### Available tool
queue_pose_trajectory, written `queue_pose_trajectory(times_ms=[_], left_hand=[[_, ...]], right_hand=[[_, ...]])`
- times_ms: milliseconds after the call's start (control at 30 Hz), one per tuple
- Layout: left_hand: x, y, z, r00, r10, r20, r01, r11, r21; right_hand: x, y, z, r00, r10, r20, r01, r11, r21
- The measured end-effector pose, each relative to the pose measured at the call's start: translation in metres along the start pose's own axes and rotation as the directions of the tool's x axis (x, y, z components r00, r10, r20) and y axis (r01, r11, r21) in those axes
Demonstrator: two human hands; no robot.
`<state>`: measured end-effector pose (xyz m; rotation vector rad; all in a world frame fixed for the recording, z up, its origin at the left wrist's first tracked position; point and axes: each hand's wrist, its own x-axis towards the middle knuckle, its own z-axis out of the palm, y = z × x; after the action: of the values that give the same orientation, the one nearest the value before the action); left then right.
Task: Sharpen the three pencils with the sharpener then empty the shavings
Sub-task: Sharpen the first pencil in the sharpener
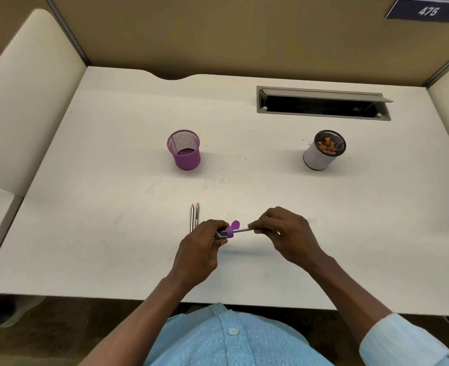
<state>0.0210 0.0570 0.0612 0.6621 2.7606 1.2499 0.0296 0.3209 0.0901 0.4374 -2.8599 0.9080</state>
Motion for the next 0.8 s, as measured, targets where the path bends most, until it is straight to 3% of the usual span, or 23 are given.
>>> queue_pose_trajectory(times_ms=[100, 267, 567, 667, 800], left_hand=[[0.0, 0.0, -0.002, 1.0, 0.004, 0.008, -0.004, 1.0, 0.002], [-0.001, 0.0, -0.007, 0.999, 0.016, 0.036, -0.016, 1.0, 0.001], [0.001, 0.003, -0.014, 0.998, 0.004, 0.06, -0.002, 0.999, -0.038], [0.002, 0.005, -0.016, 0.997, 0.016, 0.071, -0.014, 1.0, -0.025], [0.001, 0.004, -0.016, 0.993, 0.039, 0.113, -0.039, 0.999, 0.002]], right_hand=[[0.004, 0.0, -0.003, 0.998, -0.053, 0.029, 0.053, 0.998, -0.014], [0.005, 0.003, -0.012, 0.997, -0.025, 0.08, 0.018, 0.996, 0.086], [0.003, -0.007, -0.019, 0.99, -0.14, -0.018, 0.135, 0.977, -0.166], [0.003, -0.013, -0.021, 1.0, -0.015, 0.02, 0.016, 0.999, -0.04], [0.012, -0.007, -0.026, 0.904, 0.241, 0.354, -0.317, 0.932, 0.175]])
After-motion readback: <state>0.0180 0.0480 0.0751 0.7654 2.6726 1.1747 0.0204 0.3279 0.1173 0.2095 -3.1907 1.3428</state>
